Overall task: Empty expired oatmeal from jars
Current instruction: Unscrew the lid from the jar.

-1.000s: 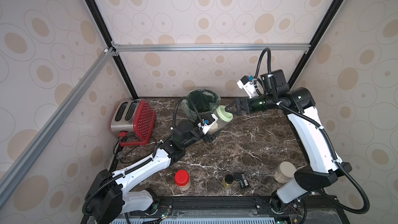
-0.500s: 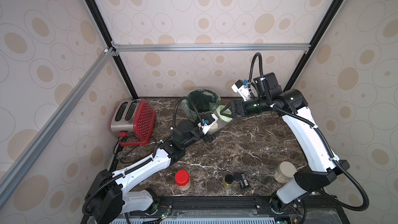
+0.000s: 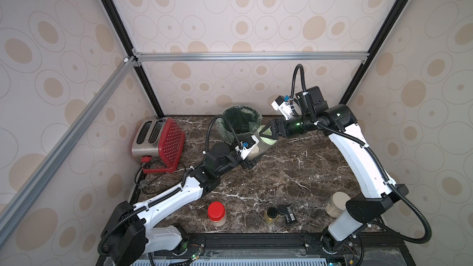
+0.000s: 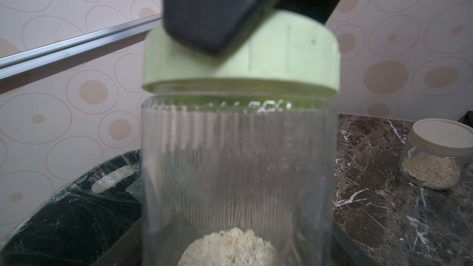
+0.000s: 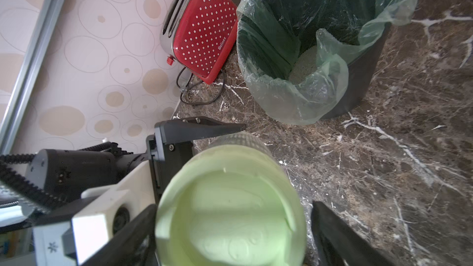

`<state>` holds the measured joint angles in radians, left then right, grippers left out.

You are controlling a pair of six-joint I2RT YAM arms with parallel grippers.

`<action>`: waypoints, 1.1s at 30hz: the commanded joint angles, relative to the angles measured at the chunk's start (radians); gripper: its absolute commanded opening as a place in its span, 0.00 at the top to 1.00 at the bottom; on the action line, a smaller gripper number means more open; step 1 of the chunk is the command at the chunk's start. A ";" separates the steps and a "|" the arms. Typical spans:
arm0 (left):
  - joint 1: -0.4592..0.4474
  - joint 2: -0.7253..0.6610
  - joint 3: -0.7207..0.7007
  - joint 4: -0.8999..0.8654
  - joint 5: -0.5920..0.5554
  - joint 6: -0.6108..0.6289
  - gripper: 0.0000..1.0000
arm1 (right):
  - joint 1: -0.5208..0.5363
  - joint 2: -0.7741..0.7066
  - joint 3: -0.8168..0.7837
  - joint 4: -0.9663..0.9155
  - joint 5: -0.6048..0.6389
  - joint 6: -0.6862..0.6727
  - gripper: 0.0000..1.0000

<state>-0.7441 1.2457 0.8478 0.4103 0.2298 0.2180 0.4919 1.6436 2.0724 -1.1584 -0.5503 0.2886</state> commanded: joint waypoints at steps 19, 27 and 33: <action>0.007 -0.026 0.033 0.085 0.037 0.000 1.00 | -0.034 0.029 0.132 -0.198 -0.429 -0.894 0.53; 0.007 -0.042 0.006 0.096 0.028 -0.004 1.00 | -0.116 0.111 0.312 -0.437 -0.500 -1.187 0.57; 0.007 -0.054 -0.006 0.106 0.019 0.000 1.00 | -0.119 0.148 0.377 -0.486 -0.485 -1.234 0.55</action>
<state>-0.7528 1.2160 0.8463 0.4923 0.2996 0.2138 0.3801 1.8084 2.4138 -1.5227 -0.9291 -0.8524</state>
